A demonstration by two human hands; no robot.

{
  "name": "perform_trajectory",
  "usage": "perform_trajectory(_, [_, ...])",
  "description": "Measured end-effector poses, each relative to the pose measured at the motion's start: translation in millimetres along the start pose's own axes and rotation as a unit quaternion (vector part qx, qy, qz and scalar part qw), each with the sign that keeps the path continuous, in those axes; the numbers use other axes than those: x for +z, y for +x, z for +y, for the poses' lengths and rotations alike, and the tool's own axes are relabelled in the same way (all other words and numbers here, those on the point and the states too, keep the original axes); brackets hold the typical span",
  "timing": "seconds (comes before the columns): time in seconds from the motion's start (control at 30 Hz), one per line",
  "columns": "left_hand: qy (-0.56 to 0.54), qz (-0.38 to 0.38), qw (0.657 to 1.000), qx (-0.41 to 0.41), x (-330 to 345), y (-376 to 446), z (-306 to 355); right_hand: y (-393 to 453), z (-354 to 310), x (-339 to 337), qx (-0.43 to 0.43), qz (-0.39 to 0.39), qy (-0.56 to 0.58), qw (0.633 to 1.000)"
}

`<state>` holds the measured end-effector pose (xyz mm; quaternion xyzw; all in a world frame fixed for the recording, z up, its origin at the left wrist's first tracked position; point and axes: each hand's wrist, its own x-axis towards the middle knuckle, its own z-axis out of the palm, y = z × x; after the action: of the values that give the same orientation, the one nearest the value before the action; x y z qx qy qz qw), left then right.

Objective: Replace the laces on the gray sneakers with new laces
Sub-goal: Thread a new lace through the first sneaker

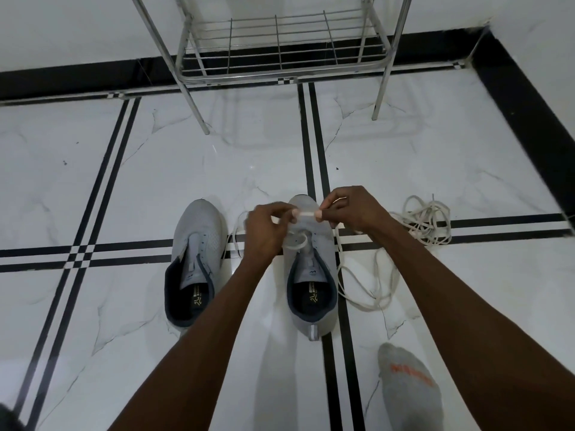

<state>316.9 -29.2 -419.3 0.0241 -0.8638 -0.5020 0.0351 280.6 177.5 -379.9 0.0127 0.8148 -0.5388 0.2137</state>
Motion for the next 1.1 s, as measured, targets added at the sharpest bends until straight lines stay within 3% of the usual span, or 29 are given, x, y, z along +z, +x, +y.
perform_trajectory(0.1, [0.048, 0.119, 0.986, -0.102, -19, 3, -15, 1, 6, -9, -0.008, -0.005, -0.024, 1.000])
perform_trajectory(0.2, [0.102, 0.152, 0.977, -0.106, -27, -3, -17, 3, 7, -7, -0.013, -0.008, -0.039, 0.999])
perform_trajectory(0.3, [0.070, 0.064, 0.995, 0.039, -17, -10, -6, 5, 0, 6, -0.019, -0.040, -0.062, 0.997])
perform_trajectory(0.4, [0.057, -0.069, 0.995, 0.052, -4, -8, 11, 7, -7, 17, -0.031, -0.019, -0.063, 0.997])
perform_trajectory(0.53, [0.021, -0.013, 1.000, 0.002, -15, -1, 0, 5, -6, 10, -0.026, 0.033, -0.061, 0.997])
perform_trajectory(0.67, [0.078, 0.029, 0.996, -0.027, -26, -2, -16, 6, -1, 8, -0.019, -0.002, -0.062, 0.998])
perform_trajectory(0.83, [0.045, -0.061, 0.997, 0.030, -9, -2, -6, 8, -11, 29, -0.020, -0.021, -0.038, 0.999])
perform_trajectory(1.1, [0.032, -0.088, 0.996, -0.005, 5, -2, -5, 1, 7, 28, -0.031, 0.120, -0.067, 0.990])
